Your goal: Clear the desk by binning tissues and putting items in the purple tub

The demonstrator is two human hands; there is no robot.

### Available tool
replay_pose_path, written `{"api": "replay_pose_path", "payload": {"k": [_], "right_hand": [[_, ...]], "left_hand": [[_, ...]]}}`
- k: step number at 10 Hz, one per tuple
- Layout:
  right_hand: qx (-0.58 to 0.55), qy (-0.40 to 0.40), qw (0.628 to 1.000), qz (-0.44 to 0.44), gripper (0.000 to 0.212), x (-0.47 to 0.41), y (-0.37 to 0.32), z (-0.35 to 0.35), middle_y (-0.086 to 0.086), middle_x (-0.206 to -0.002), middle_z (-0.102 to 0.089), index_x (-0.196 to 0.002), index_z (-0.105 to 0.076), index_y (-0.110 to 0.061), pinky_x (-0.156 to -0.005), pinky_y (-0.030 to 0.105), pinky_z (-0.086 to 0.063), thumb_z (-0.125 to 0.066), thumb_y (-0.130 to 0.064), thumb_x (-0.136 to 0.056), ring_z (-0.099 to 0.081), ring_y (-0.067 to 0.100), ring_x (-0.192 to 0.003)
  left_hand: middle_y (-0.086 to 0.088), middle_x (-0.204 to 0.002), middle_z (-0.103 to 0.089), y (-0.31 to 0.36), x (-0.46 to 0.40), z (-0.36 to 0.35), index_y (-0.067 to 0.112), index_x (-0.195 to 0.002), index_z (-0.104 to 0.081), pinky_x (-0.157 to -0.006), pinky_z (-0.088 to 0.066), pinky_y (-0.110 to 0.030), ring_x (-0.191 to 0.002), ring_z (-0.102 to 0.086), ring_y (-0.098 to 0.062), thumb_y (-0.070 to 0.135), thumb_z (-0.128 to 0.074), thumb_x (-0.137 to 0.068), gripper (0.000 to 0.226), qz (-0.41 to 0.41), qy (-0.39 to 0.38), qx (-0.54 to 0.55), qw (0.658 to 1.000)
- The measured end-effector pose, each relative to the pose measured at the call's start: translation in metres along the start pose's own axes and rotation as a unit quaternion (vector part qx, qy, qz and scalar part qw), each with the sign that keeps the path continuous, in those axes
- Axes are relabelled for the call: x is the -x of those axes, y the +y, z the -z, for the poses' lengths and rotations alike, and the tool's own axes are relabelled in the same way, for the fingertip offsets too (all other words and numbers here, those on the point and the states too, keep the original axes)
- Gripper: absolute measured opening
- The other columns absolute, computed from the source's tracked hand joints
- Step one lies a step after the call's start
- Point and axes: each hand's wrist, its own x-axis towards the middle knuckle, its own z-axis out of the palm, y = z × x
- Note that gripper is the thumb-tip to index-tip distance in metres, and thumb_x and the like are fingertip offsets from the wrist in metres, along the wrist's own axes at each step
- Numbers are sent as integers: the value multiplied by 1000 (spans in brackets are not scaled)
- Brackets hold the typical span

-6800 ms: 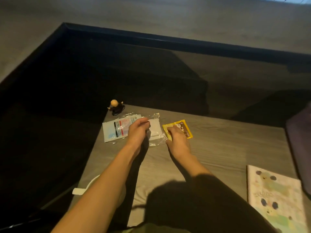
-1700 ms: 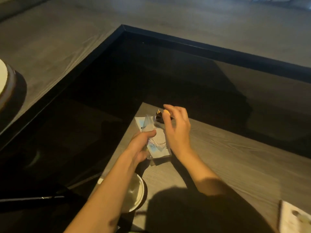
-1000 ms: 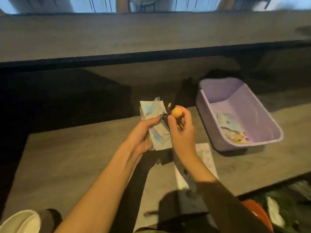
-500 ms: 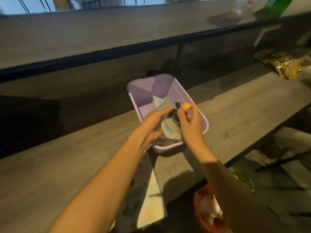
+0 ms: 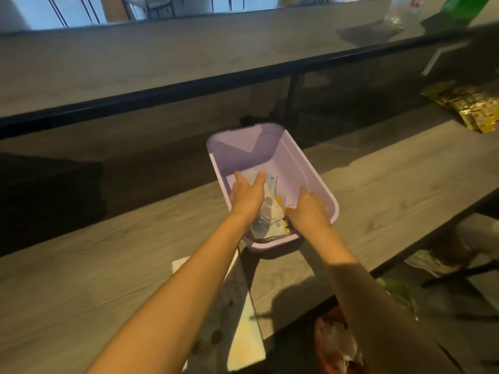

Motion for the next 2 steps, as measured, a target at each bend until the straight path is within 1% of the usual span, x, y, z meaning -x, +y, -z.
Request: {"api": "replay_pose_path", "payload": {"k": [1, 2], "right_hand": [[-44, 39, 998, 24, 39, 10, -8, -3, 17, -118, -56, -123, -45, -13, -95, 51, -45, -56, -27, -88, -52, 39, -111], [-111, 57, 991, 38, 37, 24, -24, -12, 14, -120, -55, -123, -47, -15, -95, 52, -46, -57, -20, -88, -53, 35, -110]], "left_hand": [[-4, -151, -33, 13, 14, 28, 21, -150, -15, -103, -36, -34, -134, -40, -24, 30, -39, -98, 58, -62, 8, 124, 990], [0, -123, -56, 16, 24, 63, 20, -143, -31, -98, -47, -37, -109, -57, -16, 23, -43, -97, 48, -71, 43, 174, 981]]}}
